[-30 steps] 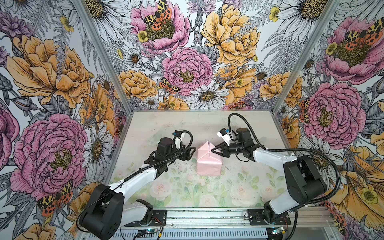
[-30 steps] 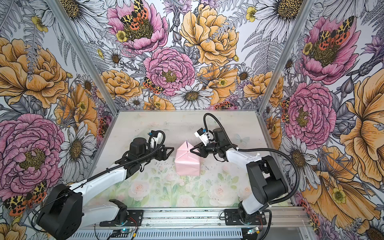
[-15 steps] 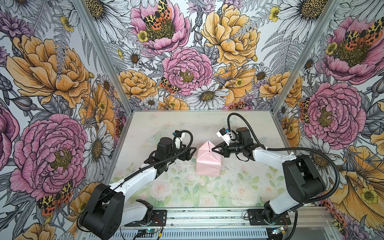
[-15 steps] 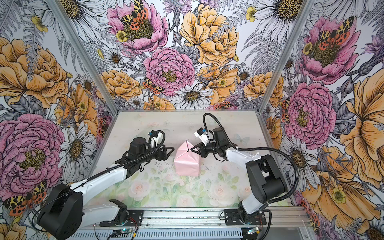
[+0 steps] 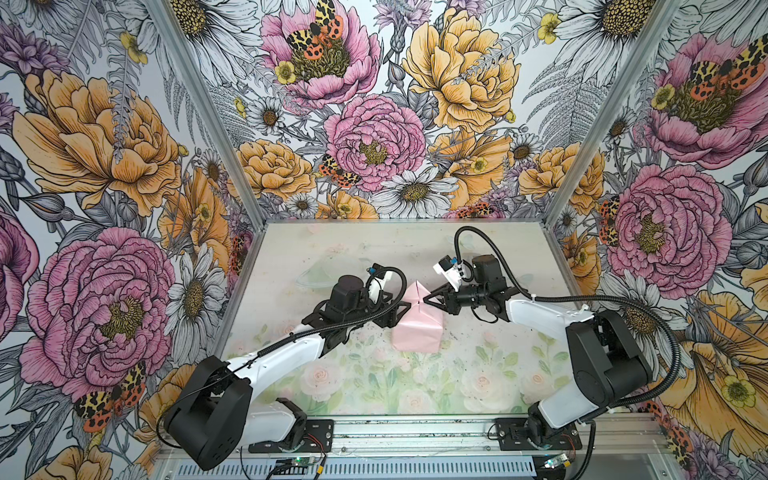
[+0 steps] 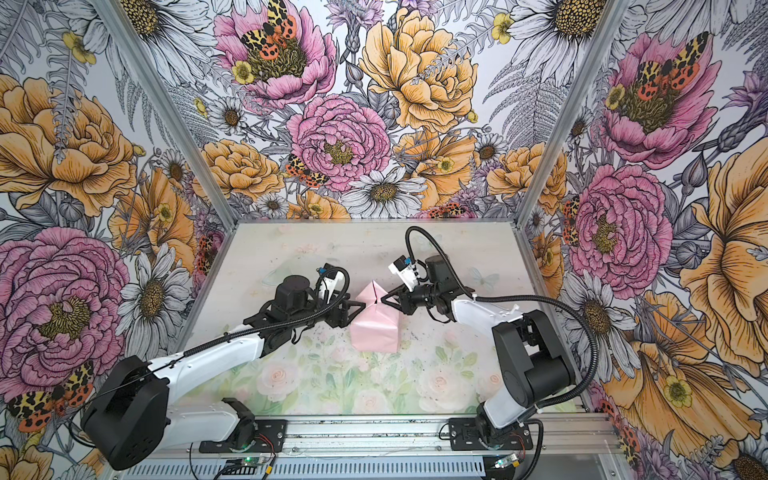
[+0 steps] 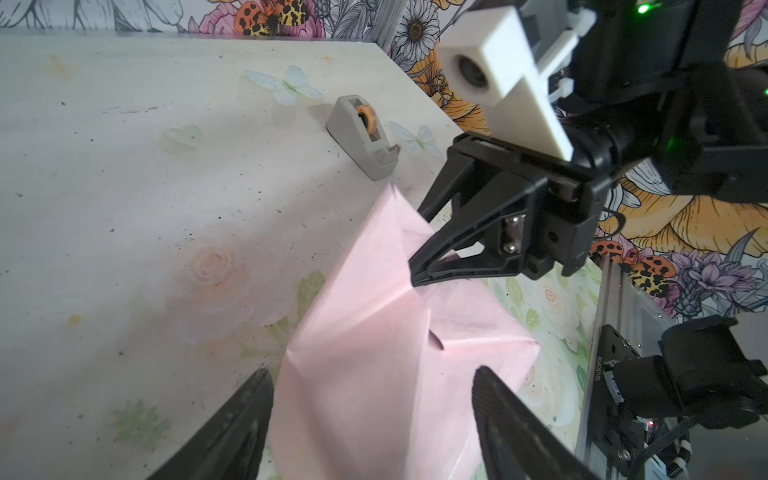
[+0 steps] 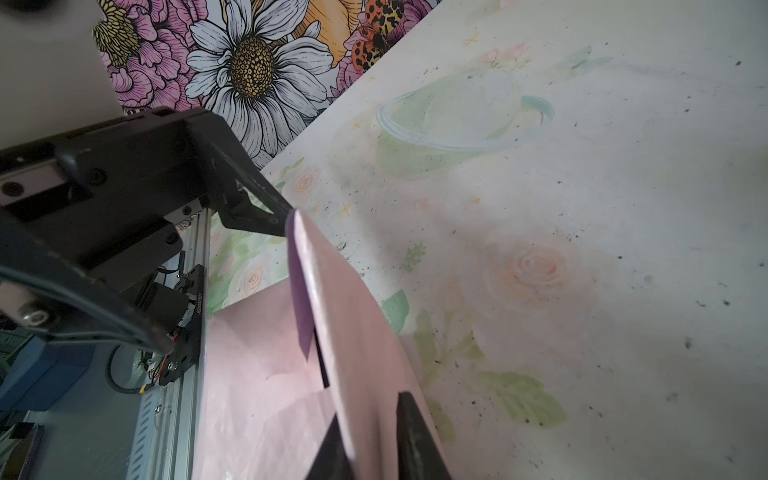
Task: Wrap the gift box in paper
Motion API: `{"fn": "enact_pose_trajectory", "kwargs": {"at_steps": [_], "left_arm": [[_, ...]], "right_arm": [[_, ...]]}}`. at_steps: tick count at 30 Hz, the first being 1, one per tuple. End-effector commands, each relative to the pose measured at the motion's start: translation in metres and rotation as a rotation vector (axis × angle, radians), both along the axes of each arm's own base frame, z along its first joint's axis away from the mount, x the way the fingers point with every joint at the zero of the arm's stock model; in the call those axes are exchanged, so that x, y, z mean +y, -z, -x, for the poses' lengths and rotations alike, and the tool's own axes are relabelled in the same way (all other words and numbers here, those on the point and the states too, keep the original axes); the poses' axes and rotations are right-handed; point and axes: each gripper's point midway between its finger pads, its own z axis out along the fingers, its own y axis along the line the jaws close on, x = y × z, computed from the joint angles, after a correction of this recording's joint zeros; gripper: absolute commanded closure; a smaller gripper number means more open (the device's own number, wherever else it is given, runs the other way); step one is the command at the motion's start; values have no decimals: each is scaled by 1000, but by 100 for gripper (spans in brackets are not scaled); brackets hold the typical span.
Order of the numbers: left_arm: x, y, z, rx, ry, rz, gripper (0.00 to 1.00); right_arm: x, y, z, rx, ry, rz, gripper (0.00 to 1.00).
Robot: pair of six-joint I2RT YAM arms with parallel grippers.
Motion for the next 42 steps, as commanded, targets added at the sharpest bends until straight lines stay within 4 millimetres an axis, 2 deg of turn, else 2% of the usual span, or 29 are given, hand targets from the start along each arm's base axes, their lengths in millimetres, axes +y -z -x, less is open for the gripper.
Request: {"fn": "enact_pose_trajectory", "kwargs": {"at_steps": [1,5,9,12,20,23,29,35,42], "left_arm": [[-4,-20,-7,-83,-46,-50,25],[-14,-18,-1,-109,-51,-125,30],[-32,-13,11,-138,25,-157,36],[-47,-17,19,-180,97,-150,43],[-69,-11,15,-190,149,-162,66],[-75,-8,14,-186,158,-170,70],[-72,8,11,-155,154,-223,84],[-65,37,14,-89,160,-310,90],[-57,53,16,-44,148,-361,92]], "right_arm": [[-1,-5,-3,-32,15,17,81],[-2,-6,-4,-34,18,17,82],[-1,-5,-3,-30,15,11,82],[-1,-6,-3,-32,15,9,82],[-1,-6,-2,-32,14,7,83],[0,-6,-1,-30,11,7,83],[0,-7,0,-32,10,4,83],[1,-9,0,-40,8,1,82],[1,-24,0,-72,1,-22,64]]}}
